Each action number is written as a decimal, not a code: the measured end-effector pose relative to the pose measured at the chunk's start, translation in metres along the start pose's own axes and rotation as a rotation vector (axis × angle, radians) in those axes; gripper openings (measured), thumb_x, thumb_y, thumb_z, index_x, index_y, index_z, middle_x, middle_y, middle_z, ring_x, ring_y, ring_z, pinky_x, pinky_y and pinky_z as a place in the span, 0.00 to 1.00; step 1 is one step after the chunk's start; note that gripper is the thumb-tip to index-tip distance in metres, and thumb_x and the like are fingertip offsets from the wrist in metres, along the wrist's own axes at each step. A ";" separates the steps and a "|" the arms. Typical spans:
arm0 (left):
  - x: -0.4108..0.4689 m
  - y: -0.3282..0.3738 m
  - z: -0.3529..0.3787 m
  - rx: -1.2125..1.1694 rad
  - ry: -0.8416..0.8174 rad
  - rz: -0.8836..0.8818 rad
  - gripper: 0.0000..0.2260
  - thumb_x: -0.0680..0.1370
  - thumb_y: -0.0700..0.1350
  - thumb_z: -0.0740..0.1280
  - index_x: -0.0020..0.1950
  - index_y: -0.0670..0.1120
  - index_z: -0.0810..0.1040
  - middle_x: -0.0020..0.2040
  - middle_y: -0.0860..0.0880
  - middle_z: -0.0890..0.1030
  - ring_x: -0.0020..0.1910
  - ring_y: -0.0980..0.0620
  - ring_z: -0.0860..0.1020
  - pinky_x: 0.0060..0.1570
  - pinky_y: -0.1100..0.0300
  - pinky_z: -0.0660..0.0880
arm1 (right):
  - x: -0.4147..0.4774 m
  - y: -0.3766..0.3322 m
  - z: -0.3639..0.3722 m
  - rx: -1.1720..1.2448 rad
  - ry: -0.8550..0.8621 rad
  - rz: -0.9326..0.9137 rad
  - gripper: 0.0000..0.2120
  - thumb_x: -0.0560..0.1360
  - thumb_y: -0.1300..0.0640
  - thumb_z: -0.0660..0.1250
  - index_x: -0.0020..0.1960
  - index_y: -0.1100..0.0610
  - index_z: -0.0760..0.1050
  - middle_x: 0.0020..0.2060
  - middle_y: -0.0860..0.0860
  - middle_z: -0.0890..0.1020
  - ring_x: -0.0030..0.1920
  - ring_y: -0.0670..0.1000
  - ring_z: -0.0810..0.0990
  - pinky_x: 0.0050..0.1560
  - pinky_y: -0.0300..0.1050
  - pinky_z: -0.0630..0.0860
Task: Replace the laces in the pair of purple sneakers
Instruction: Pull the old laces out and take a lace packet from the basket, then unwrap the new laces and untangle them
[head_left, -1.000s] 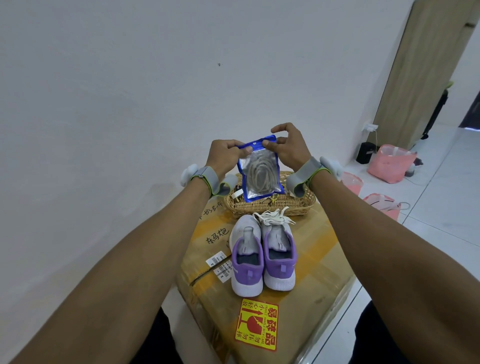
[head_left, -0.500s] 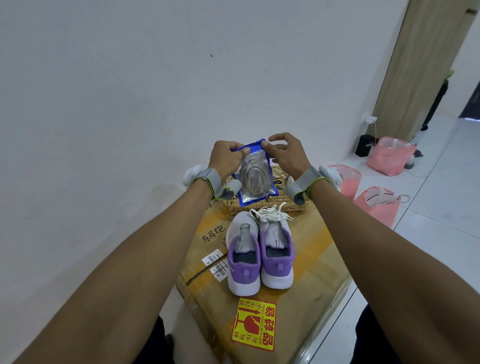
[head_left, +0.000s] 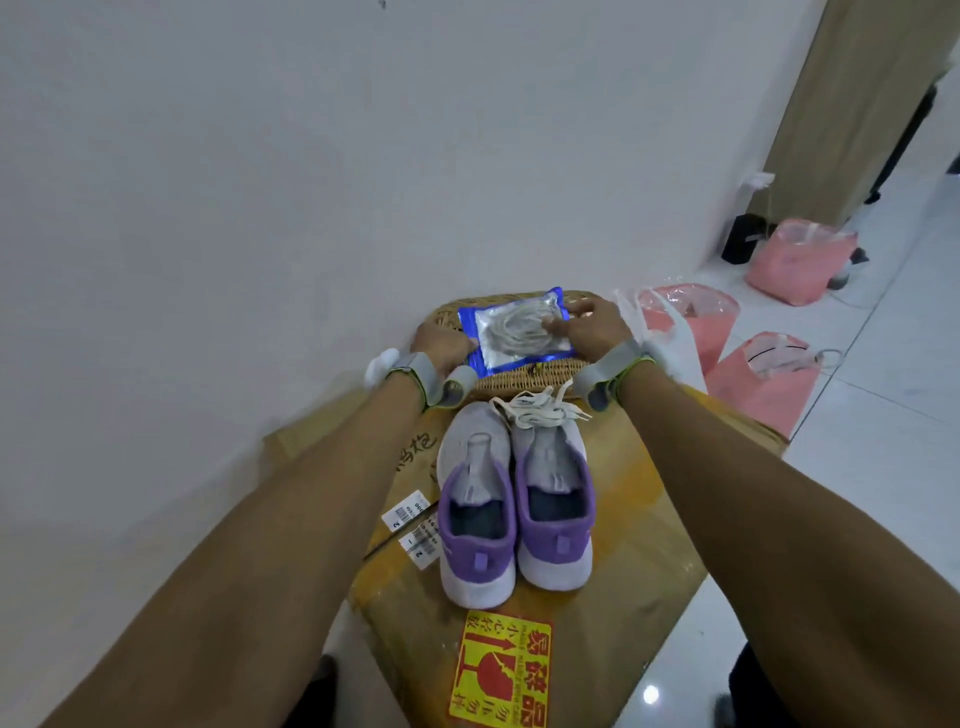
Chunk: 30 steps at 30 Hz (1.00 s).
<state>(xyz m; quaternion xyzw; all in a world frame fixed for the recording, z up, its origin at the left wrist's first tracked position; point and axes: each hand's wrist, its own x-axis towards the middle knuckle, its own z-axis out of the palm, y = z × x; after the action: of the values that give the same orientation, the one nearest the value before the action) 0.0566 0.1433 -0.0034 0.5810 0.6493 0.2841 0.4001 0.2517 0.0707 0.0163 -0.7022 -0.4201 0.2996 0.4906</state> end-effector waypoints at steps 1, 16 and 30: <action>0.009 -0.006 0.006 0.039 -0.014 -0.026 0.14 0.74 0.43 0.72 0.55 0.36 0.81 0.53 0.40 0.84 0.47 0.45 0.82 0.52 0.55 0.81 | 0.010 0.007 0.003 -0.097 -0.009 0.020 0.17 0.72 0.57 0.75 0.57 0.64 0.78 0.56 0.60 0.81 0.54 0.55 0.79 0.46 0.42 0.73; -0.014 -0.002 0.018 0.316 -0.188 0.398 0.10 0.78 0.35 0.64 0.51 0.44 0.84 0.52 0.43 0.85 0.54 0.43 0.81 0.55 0.49 0.79 | 0.022 0.035 0.000 -0.375 -0.121 -0.173 0.03 0.74 0.59 0.68 0.46 0.54 0.81 0.48 0.55 0.85 0.50 0.55 0.83 0.53 0.47 0.78; -0.058 -0.016 0.035 0.554 -0.190 0.604 0.06 0.78 0.49 0.70 0.52 0.50 0.84 0.46 0.48 0.85 0.45 0.48 0.82 0.46 0.55 0.77 | -0.032 0.039 -0.023 -0.746 -0.304 -0.303 0.12 0.75 0.57 0.69 0.57 0.53 0.80 0.54 0.56 0.82 0.54 0.59 0.80 0.50 0.47 0.76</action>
<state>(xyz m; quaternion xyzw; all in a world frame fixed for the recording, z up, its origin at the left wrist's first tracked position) 0.0783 0.0799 -0.0244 0.8546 0.4619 0.1482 0.1855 0.2677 0.0254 -0.0120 -0.7096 -0.6657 0.1519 0.1741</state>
